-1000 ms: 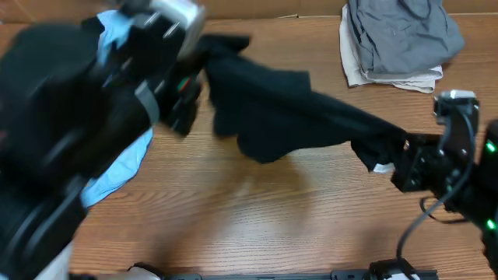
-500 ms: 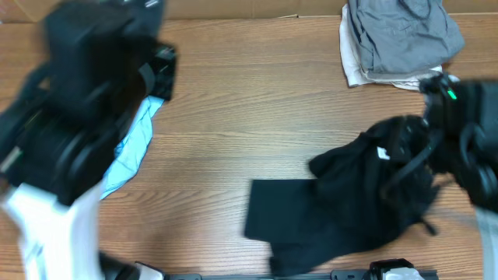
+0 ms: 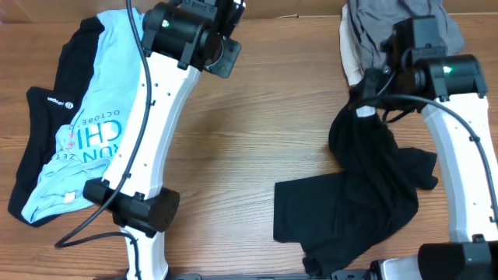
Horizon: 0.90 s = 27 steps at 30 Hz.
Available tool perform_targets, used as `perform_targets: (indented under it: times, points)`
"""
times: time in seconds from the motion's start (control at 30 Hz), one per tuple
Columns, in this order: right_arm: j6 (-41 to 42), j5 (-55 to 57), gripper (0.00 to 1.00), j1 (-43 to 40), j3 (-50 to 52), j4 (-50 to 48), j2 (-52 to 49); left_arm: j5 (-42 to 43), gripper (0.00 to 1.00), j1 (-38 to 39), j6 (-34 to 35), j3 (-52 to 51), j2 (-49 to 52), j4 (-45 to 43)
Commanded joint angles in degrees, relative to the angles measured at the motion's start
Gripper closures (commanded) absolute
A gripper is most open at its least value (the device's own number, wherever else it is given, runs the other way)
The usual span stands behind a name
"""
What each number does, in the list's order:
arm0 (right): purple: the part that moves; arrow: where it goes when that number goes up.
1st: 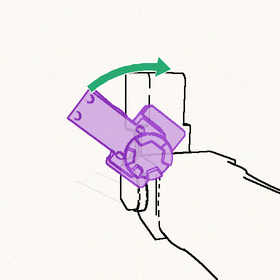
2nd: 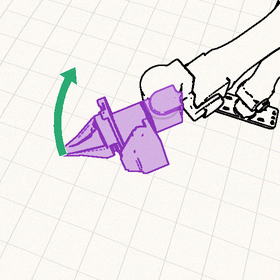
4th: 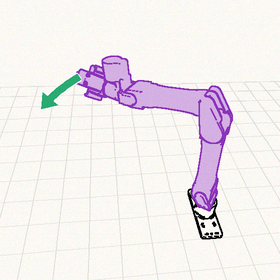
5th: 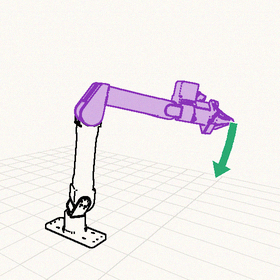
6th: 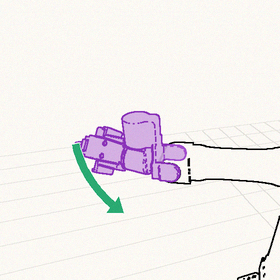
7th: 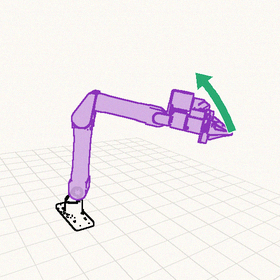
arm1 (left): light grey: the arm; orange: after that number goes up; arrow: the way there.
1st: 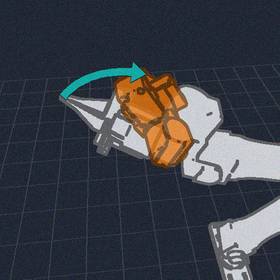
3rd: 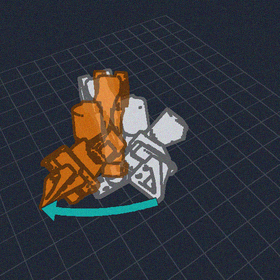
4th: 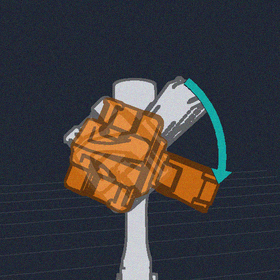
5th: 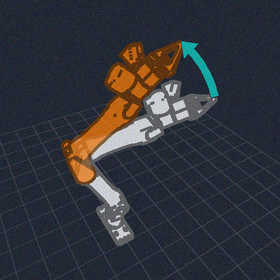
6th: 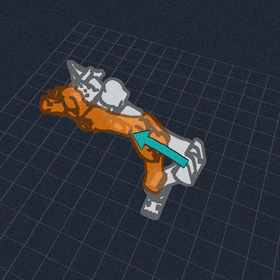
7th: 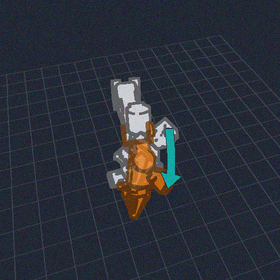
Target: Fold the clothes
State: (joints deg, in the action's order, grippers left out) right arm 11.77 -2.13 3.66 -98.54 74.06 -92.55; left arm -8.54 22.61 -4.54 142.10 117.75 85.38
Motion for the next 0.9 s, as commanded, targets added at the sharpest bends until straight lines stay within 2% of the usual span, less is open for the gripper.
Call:
perform_targets:
  times: [0.0, 0.1, 0.13, 0.2, 0.23, 0.27, 0.47, 0.53, 0.7, 0.87]
  points:
    - [-0.2, 0.04, 0.96, -4.85, -0.42, -3.5, 0.31, 6.49, 0.96, -1.7, -2.4, 0.5, 1.99, 0.94]
    - [-0.22, -1.42, 0.96, -8.79, -0.42, -6.82, -0.74, 9.84, 0.96, -2.71, -3.96, 0.46, 3.48, 1.95]
    - [-0.22, -1.44, 0.84, -9.86, -0.42, -7.89, -1.14, 11.56, 0.96, -2.86, -4.98, 0.46, 3.76, 2.36]
    - [-0.26, -1.4, 0.38, -11.61, -0.42, -10.03, -2.32, 15.08, 0.96, -3.1, -7.41, 0.44, 4.52, 3.02]
    - [-0.26, -1.38, 0.11, -12.37, -0.42, -10.8, -2.89, 16.79, 0.95, -3.1, -8.72, 0.44, 4.9, 3.43]
    - [-0.2, -1.42, 0.0, -13.2, -0.42, -11.23, -3.45, 18.67, 0.92, -3.08, -10.23, 0.42, 5.2, 4.0]
    - [0.46, -10.71, 0.0, -19.78, -0.44, -10.54, -4.59, 31.5, 0.77, -1.81, -23.45, 0.39, 7.06, 10.99]
    - [0.44, -13.49, 0.0, -22.21, -0.44, -9.84, -4.55, 33.51, 0.73, -0.74, -24.72, -0.48, 7.37, 11.43]
    - [-1.01, -15.61, 0.0, -26.21, -0.44, -7.48, -4.55, 35.23, 0.71, 4.72, -30.23, -4.76, 7.39, 11.19]
    - [-3.3, -15.5, 0.0, -27.26, -0.44, -6.12, -4.55, 36.3, 0.7, 11.52, -30.18, -11.54, 7.41, 4.61]
